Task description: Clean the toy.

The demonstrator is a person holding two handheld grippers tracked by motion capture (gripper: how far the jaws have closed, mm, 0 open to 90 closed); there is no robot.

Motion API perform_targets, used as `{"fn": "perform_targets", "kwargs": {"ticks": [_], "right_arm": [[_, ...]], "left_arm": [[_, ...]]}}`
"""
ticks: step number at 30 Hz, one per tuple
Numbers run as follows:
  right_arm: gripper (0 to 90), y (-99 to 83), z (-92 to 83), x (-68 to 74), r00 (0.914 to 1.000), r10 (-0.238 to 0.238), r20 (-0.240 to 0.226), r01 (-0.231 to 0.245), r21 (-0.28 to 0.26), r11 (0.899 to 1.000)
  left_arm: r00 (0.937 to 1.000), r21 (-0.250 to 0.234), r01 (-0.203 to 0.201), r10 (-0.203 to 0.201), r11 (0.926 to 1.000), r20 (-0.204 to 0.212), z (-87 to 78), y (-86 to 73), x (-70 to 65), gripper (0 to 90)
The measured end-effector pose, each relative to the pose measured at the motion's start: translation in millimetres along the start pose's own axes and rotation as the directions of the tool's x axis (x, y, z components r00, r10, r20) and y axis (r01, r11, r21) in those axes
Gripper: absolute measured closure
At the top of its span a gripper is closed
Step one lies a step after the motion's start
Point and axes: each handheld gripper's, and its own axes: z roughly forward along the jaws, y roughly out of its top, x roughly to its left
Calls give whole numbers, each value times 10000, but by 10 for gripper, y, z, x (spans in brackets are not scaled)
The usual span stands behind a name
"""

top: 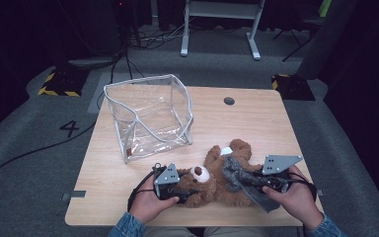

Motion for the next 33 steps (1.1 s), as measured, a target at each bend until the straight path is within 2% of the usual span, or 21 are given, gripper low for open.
{"fn": "perform_targets", "kwargs": {"ticks": [3,6,9,14,16,19,20,22,25,26,27,29,30,32,33], "right_arm": [[758,-130,-15,-51,9993,360,-31,-360,-16,9994],[759,-260,-89,-91,9976,644,235,-646,78,9979],[759,-399,-168,-138,9947,856,569,-871,241,9959],[759,-610,-310,-252,9822,1271,1386,-1349,482,9897],[759,-657,-361,-294,9760,1321,1728,-1441,582,9879],[758,-672,-468,-344,9648,1413,2216,-1573,562,9860],[758,-634,-527,-345,9627,1349,2345,-1499,474,9876],[757,-542,-592,-319,9628,1210,2415,-1304,234,9912],[757,-324,-672,-249,9696,616,2367,-617,-71,9981],[756,-239,-678,-204,9732,609,2217,-555,-305,9980],[756,-134,-676,-154,9782,356,2046,-260,-492,9985],[756,10,-650,-55,9834,295,1792,-174,-684,9975],[756,88,-616,-17,9871,-56,1601,184,-787,9967],[756,250,-497,86,9928,-469,1101,577,-970,9936],[755,316,-428,117,9931,-763,893,853,-1016,9912]], "left_arm": [[10000,-30,-2,2,10000,17,5,1,-4,438],[10000,-53,39,-39,10000,16,7,1,1,438],[9994,-61,313,-313,9995,124,13,2,8,439],[9937,-84,1079,-1076,9941,304,17,2,43,443],[9898,-132,1388,-1383,9902,335,18,5,52,445],[9801,-109,1953,-1948,9807,370,14,9,67,446],[9742,-93,2212,-2206,9752,468,14,11,65,448],[9700,-108,2405,-2399,9706,392,14,15,66,450],[9622,0,2696,-2694,9630,406,9,26,59,454],[9609,20,2748,-2747,9615,350,6,30,57,455],[9578,21,2853,-2852,9584,351,7,33,51,456],[9556,57,2923,-2923,9563,361,6,36,54,456],[9549,37,2949,-2949,9555,352,8,36,54,456],[9532,39,3005,-3004,9538,328,7,37,51,456],[9531,35,3007,-3007,9537,335,9,37,50,456]]}}
